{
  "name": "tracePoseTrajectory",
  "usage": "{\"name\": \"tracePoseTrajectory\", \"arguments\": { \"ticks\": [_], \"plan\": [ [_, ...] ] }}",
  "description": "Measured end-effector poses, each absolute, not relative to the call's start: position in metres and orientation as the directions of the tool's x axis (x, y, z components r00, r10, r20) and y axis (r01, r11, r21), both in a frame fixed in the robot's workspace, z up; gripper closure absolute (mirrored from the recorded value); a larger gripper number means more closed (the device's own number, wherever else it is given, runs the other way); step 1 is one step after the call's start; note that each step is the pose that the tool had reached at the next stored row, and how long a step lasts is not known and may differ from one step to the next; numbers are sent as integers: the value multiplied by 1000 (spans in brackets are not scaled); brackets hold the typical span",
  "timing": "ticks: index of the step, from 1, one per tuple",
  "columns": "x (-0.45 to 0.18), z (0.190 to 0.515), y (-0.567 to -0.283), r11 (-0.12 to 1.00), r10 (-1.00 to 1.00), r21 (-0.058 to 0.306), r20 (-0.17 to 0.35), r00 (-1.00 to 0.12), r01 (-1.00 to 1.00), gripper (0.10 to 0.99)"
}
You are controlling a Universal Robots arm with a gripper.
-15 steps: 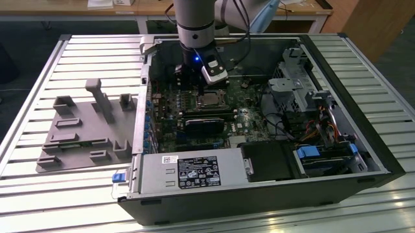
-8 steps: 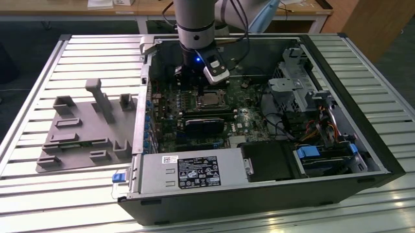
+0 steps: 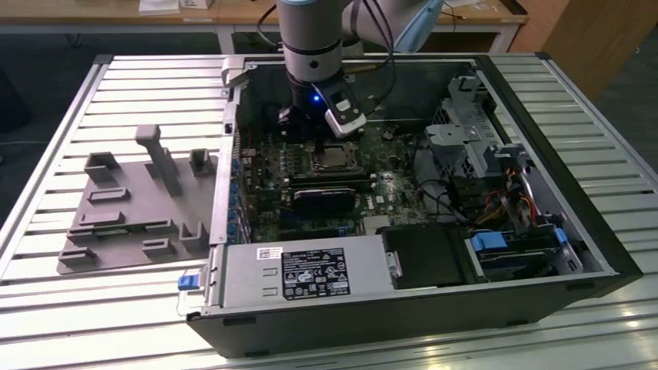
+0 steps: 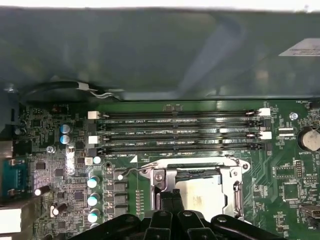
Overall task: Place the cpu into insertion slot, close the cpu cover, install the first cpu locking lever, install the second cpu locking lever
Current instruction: 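Close the cpu cover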
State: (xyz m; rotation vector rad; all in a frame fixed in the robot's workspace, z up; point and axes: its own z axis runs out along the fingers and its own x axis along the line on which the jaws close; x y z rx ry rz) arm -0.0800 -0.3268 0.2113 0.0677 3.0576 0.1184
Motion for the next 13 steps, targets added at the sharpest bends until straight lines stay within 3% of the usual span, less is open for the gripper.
{"name": "tracePoseTrajectory", "arguments": {
  "ticks": [13],
  "plan": [
    [-64,211,-327,996,48,79,-78,-996,41,984]
  ]
}}
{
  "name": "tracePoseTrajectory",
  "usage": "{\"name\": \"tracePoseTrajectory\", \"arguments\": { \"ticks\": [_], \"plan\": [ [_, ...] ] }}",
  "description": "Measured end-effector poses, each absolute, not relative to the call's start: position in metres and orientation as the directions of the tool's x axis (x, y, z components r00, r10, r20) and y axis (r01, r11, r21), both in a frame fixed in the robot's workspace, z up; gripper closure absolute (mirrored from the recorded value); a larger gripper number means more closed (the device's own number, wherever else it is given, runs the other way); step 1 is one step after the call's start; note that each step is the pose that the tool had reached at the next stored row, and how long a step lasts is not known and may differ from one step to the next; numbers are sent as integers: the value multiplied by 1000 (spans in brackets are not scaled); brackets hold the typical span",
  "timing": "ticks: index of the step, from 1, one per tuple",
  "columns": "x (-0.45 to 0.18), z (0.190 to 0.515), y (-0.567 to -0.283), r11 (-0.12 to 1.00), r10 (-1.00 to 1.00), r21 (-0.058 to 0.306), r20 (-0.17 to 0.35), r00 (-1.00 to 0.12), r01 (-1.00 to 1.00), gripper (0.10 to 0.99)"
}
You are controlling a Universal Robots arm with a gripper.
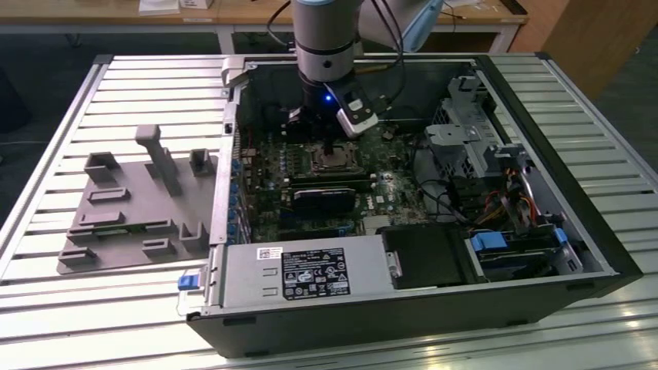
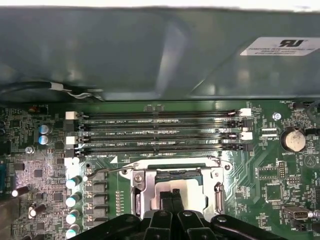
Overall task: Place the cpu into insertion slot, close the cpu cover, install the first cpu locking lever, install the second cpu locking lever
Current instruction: 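Close the cpu cover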
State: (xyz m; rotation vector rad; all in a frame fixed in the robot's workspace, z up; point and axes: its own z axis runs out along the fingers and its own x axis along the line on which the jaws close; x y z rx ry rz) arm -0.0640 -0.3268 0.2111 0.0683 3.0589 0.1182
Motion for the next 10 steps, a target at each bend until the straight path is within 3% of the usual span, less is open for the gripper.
{"name": "tracePoseTrajectory", "arguments": {
  "ticks": [10],
  "plan": [
    [-72,206,-329,996,47,79,-78,-996,41,984]
  ]
}}
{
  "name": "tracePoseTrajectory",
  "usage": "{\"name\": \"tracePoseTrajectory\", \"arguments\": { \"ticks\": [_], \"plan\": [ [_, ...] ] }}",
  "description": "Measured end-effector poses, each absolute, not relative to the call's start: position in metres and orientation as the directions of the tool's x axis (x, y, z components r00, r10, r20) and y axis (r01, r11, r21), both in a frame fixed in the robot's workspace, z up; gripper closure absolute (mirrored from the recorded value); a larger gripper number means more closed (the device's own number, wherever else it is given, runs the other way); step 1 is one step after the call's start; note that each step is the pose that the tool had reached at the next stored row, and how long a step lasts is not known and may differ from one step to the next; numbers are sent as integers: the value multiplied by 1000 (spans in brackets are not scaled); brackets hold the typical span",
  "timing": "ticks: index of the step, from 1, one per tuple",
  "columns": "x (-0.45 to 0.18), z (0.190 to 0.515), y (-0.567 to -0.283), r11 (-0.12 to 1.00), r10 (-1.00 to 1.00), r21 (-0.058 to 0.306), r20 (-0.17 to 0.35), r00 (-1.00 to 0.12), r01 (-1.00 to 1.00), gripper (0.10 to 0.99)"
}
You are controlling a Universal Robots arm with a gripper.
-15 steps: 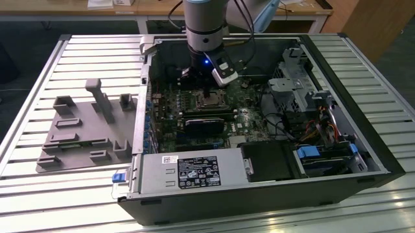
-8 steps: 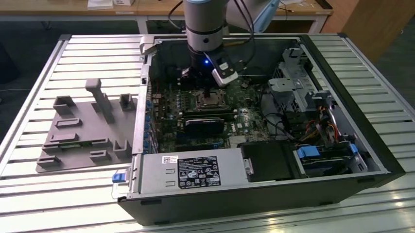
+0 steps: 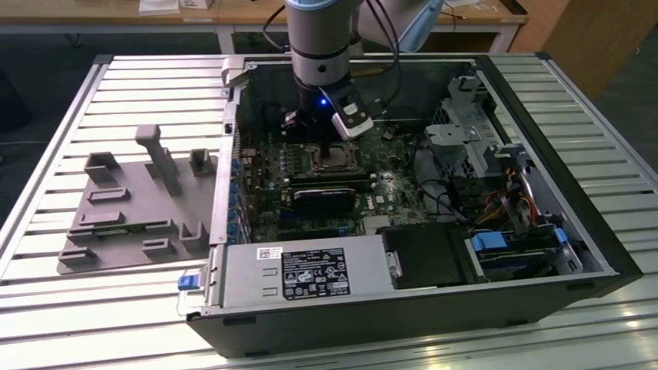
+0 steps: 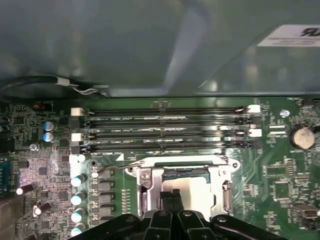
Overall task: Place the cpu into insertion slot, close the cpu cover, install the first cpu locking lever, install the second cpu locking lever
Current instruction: 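Close the cpu cover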
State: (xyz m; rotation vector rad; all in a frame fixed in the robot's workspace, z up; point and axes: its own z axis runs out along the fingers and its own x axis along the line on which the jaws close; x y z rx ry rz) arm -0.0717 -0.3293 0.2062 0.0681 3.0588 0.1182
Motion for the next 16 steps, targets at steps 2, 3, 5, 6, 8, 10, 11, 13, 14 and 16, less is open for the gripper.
{"name": "tracePoseTrajectory", "arguments": {
  "ticks": [2,3,5,6,8,10,11,13,14,16],
  "plan": [
    [-75,205,-329,996,47,79,-78,-996,41,984],
    [-76,204,-329,996,47,79,-78,-996,41,984],
    [-78,203,-329,996,47,79,-78,-996,41,984],
    [-79,202,-329,996,47,79,-78,-996,41,984],
    [-80,202,-329,996,47,79,-78,-996,41,984],
    [-80,201,-329,996,47,79,-78,-996,41,984],
    [-80,200,-329,996,47,79,-78,-996,41,984],
    [-80,200,-329,996,47,79,-78,-996,40,984],
    [-80,200,-329,996,46,78,-78,-996,40,984],
    [-80,199,-329,996,45,79,-78,-996,39,984]
  ]
}}
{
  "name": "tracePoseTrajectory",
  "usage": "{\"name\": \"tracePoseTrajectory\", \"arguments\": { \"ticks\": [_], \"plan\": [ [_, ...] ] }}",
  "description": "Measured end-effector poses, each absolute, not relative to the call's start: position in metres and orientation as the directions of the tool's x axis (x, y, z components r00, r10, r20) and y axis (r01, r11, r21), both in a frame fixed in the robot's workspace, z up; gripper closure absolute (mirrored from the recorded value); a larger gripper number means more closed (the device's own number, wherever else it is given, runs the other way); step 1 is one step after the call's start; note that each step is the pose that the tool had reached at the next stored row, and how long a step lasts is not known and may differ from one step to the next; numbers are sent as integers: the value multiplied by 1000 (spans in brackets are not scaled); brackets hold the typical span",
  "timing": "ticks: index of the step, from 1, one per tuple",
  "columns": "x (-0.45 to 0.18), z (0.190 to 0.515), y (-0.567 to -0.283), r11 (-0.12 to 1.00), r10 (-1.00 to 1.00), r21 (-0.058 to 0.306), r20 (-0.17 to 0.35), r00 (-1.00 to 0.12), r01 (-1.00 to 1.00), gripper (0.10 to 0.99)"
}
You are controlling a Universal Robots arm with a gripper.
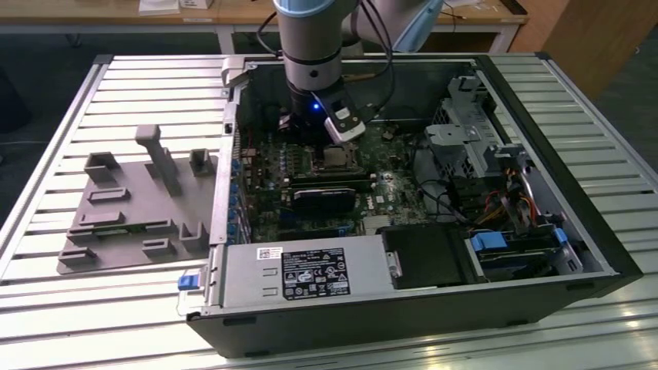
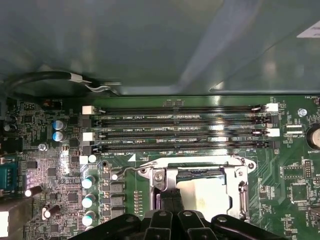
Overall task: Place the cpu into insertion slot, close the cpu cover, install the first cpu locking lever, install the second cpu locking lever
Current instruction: 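Close the cpu cover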
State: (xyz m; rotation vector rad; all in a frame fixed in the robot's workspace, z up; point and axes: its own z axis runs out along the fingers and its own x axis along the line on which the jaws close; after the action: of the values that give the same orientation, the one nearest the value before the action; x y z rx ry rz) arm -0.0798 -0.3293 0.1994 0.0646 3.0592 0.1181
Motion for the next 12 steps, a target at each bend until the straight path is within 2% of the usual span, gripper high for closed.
{"name": "tracePoseTrajectory", "arguments": {
  "ticks": [12],
  "plan": [
    [-77,204,-329,996,45,79,-78,-996,39,984]
  ]
}}
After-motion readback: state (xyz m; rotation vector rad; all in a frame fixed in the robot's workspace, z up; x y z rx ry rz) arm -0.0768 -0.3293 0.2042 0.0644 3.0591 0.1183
